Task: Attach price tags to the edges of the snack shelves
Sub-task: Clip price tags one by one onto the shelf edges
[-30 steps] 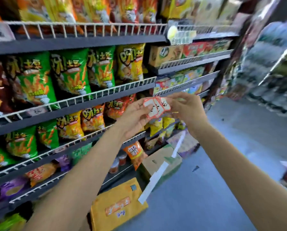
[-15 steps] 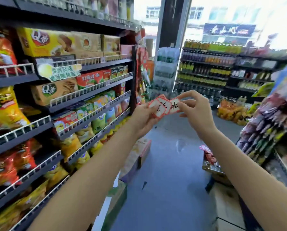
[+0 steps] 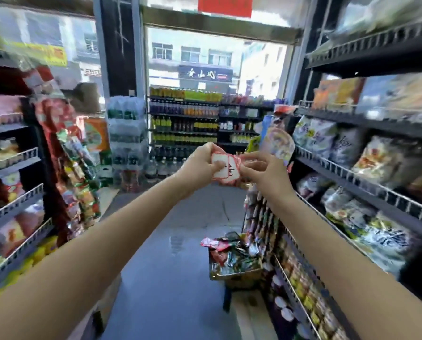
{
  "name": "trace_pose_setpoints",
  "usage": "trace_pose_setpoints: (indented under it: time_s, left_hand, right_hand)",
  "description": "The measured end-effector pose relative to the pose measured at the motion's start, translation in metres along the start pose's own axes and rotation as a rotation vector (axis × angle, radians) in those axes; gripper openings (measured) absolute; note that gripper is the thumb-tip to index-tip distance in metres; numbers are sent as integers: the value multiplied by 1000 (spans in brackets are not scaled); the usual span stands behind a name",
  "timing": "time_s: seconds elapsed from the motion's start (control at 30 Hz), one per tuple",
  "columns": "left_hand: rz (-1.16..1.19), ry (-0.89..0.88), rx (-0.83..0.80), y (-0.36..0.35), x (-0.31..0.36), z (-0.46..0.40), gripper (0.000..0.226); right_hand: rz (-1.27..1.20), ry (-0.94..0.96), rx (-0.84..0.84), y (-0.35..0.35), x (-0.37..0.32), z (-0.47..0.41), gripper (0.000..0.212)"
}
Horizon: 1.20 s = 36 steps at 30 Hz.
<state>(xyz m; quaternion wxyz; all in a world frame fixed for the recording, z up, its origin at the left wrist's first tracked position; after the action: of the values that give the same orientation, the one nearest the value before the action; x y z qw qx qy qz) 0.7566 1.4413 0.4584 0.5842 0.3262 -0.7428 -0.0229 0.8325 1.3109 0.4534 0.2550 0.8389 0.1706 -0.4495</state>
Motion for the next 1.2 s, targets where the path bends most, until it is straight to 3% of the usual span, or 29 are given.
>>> trace_pose_setpoints:
  time_s: [0.1,0.23,0.4,0.67,0.87,0.97,1.2]
  left_hand:
    - [-125,-117,-49,-12,3,-67,14]
    - [23,-168,-169,-42,3,-150,12]
    - [214,-212,-284,-99,-1,-237,17]
    - [234,-422,-471,-217,48,-345,30]
    - [307,-497,-583,-283,81,-410,29]
    - [277,-550,-648,-304,88,-434,26]
    - [156,-673,-738,-333,97,-467,47]
  right_hand:
    - [-72,-80,167,24,26,-39,12]
    - [-286,-168,341,56,51,-87,8]
    - [-247,-221,494,110,77,-130,7]
    - [347,-144,850,228,113,-171,16]
    - [707,-141,827,306,108,-200,10]
    - [778,-145,841,329,110,-216,23]
    - [1102,-147,968,355,95,-233,7]
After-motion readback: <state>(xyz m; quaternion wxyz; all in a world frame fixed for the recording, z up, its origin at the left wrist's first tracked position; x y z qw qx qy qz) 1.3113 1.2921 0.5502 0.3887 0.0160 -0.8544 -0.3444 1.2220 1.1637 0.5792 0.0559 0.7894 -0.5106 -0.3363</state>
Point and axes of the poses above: each hand's wrist, its own z-axis away from the middle knuckle, its own y-axis out of the back of the hand, x = y × z, the point moved 4 cm from there along -z, towards the middle knuckle, and after that the axes turned 6 degrees about -x, right-handed, at the moved point
